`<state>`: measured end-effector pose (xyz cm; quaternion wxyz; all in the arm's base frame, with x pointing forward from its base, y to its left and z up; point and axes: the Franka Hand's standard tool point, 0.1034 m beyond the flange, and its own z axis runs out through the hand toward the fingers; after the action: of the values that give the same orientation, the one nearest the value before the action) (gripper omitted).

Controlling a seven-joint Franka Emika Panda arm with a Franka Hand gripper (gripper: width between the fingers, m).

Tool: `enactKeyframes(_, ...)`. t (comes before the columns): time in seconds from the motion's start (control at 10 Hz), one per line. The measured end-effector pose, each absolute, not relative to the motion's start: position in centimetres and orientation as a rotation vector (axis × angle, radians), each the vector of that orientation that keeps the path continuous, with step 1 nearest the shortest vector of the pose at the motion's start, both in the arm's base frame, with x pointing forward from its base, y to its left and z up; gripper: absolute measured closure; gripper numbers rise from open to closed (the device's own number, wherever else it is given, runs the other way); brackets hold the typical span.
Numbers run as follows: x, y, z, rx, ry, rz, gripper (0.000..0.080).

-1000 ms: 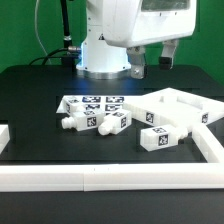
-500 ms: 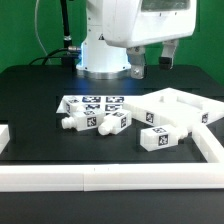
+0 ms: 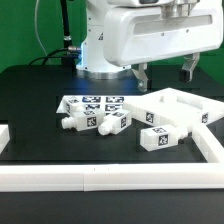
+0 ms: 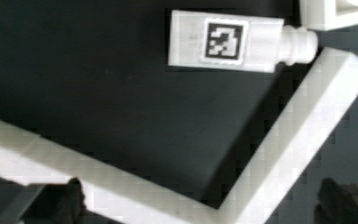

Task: Assemble one leg

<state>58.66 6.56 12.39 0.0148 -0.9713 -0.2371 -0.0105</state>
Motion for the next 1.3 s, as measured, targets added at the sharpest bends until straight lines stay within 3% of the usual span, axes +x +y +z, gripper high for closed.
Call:
enactKeyframes(0.5, 58.5, 6.5, 12.3, -3.034, -0.682, -0.034, 0.0150)
enactKeyframes(0.7, 57.6, 6.8, 11.4, -3.101, -0.207, -0.040, 0.0150)
enactKeyframes(0.9, 57.9, 6.8, 10.3, -3.066, -0.218, -0.083, 0.0150)
enactKeyframes(1.3, 57.9, 7.0, 10.4, -3.066, -0.225, -0.083, 0.0150)
